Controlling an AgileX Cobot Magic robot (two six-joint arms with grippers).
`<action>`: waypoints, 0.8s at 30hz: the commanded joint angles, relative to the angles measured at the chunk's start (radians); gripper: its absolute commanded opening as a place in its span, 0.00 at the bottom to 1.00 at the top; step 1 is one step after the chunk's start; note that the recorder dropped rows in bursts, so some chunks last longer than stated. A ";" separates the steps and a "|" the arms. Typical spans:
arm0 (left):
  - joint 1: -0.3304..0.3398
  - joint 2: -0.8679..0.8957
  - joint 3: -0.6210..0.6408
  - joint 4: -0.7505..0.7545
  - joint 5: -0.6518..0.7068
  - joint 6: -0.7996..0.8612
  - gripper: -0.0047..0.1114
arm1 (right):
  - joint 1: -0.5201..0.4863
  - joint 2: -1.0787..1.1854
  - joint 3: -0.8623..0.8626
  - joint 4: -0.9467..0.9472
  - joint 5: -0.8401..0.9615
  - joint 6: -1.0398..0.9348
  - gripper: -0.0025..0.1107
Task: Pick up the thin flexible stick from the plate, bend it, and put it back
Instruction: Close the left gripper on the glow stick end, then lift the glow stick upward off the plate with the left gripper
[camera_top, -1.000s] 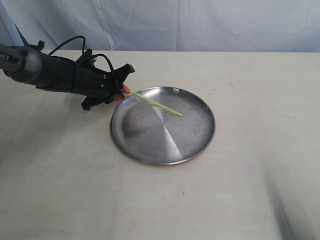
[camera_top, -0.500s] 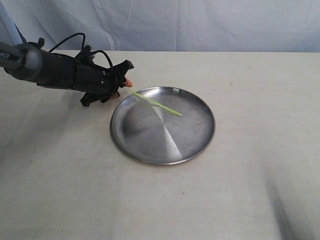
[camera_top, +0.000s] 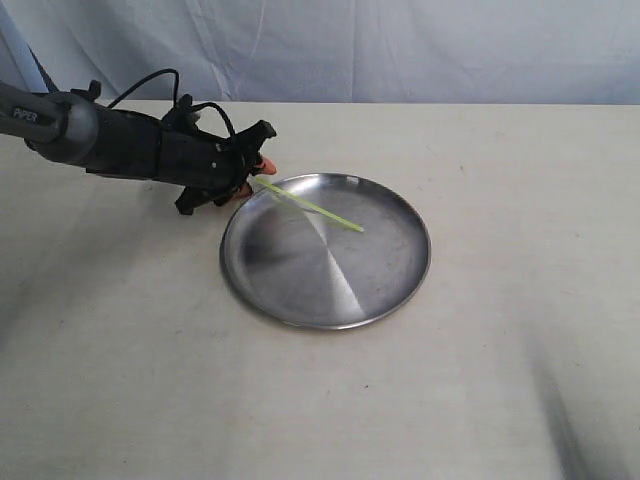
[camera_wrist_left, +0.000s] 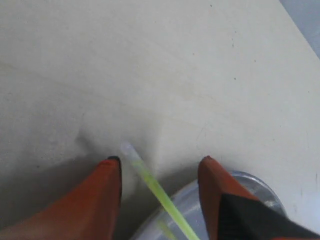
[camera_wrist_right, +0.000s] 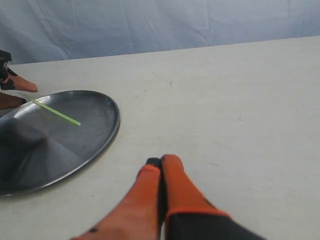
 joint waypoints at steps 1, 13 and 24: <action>-0.005 0.006 -0.002 -0.005 0.000 -0.006 0.45 | -0.003 -0.006 0.004 -0.006 -0.010 -0.001 0.02; -0.005 0.006 -0.002 -0.005 -0.005 -0.006 0.04 | -0.003 -0.006 0.004 -0.004 -0.012 -0.001 0.02; -0.004 -0.076 -0.002 -0.005 0.040 0.067 0.04 | -0.003 -0.006 0.004 -0.004 -0.012 -0.001 0.02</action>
